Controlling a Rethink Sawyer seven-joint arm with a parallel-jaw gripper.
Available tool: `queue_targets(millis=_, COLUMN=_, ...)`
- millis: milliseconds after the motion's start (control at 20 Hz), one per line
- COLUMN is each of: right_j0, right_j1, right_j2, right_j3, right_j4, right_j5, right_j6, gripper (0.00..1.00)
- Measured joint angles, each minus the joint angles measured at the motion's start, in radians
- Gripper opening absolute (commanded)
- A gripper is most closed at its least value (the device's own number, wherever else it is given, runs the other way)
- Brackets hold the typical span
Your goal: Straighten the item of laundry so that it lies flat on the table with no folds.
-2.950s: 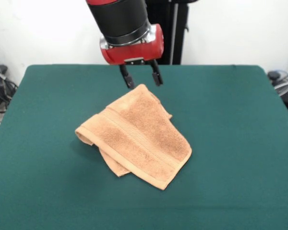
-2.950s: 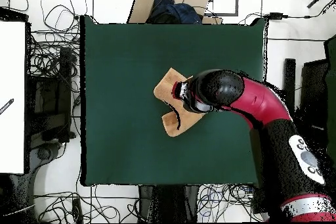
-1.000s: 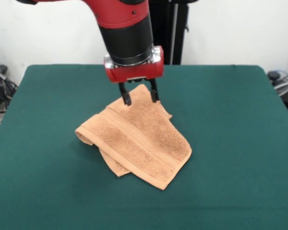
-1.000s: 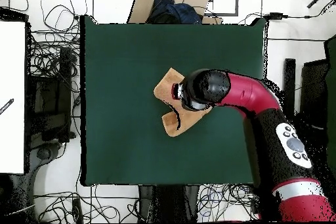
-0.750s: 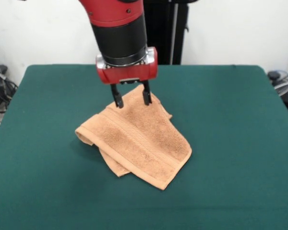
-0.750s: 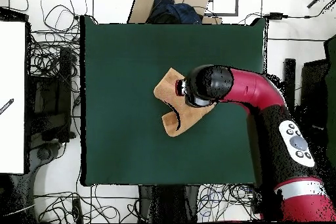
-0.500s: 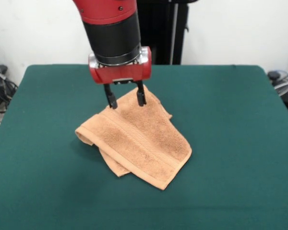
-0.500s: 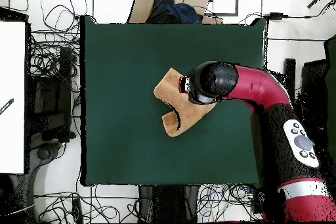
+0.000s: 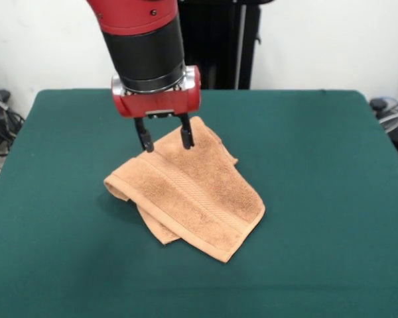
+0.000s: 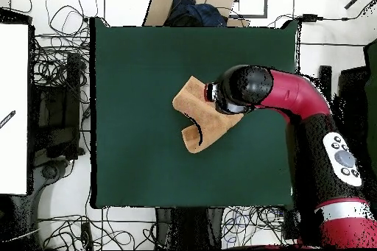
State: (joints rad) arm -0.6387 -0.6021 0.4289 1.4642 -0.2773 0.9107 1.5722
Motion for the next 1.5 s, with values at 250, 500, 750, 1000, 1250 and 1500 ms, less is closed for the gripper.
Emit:
queue_targets(millis=250, right_j0=-0.015, right_j1=0.005, right_j2=0.000, right_j3=0.000, right_j4=0.000, right_j5=0.000, right_j6=0.000, gripper=1.00)
queue_targets(millis=500, right_j0=-0.025, right_j1=0.017, right_j2=0.000, right_j3=-0.006, right_j4=0.000, right_j5=0.000, right_j6=0.000, gripper=1.00)
queue_targets(millis=750, right_j0=-0.029, right_j1=0.029, right_j2=0.000, right_j3=-0.012, right_j4=0.000, right_j5=0.000, right_j6=0.000, gripper=1.00)
queue_targets(millis=1000, right_j0=-0.033, right_j1=0.041, right_j2=0.002, right_j3=-0.013, right_j4=0.000, right_j5=0.000, right_j6=0.000, gripper=1.00)
queue_targets(millis=1250, right_j0=-0.038, right_j1=0.053, right_j2=0.002, right_j3=-0.016, right_j4=0.000, right_j5=0.005, right_j6=0.000, gripper=1.00)
queue_targets(millis=1500, right_j0=-0.038, right_j1=0.055, right_j2=0.002, right_j3=-0.030, right_j4=0.000, right_j5=0.023, right_j6=0.000, gripper=1.00)
